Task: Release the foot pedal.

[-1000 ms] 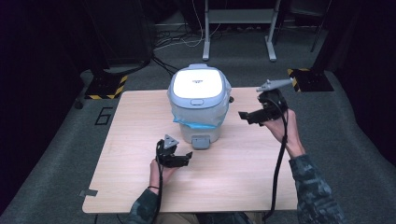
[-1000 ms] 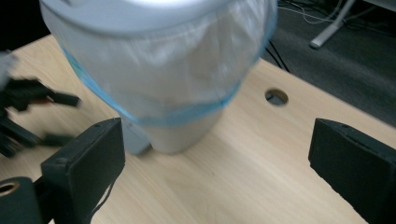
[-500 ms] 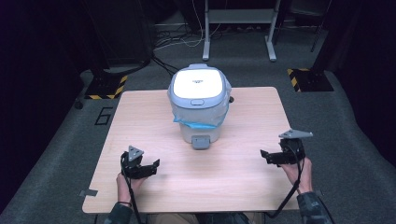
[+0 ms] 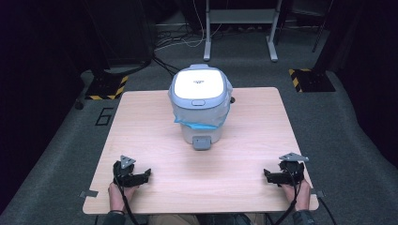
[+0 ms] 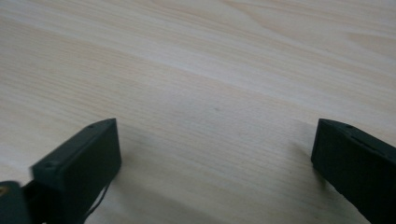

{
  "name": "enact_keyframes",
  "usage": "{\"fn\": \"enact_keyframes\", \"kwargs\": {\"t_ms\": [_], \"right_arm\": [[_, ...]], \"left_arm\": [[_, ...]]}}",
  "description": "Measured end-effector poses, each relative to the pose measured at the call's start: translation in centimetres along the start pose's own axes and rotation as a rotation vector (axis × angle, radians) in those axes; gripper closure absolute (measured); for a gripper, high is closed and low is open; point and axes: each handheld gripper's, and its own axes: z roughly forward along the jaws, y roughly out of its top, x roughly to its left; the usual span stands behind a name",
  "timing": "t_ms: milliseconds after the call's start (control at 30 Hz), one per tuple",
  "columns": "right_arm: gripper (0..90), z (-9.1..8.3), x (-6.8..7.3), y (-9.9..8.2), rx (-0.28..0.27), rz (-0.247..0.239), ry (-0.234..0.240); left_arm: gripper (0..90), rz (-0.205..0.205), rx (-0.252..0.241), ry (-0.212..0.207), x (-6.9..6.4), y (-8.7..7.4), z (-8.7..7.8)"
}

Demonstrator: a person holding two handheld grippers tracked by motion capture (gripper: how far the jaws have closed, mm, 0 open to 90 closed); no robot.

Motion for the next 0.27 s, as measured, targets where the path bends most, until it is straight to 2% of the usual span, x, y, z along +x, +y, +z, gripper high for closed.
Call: {"fn": "enact_keyframes", "kwargs": {"t_ms": [67, 267], "right_arm": [[1.4, 0.03, 0.0, -0.05, -0.009, -0.001, -0.02], [0.8, 0.12, -0.04, -0.13, -0.019, 0.002, -0.02]], "left_arm": [[14.6, -0.009, -0.004, -0.004, 0.01, 0.03, 0.1], [14.4, -0.016, -0.004, 0.002, 0.13, 0.22, 0.33]]}}
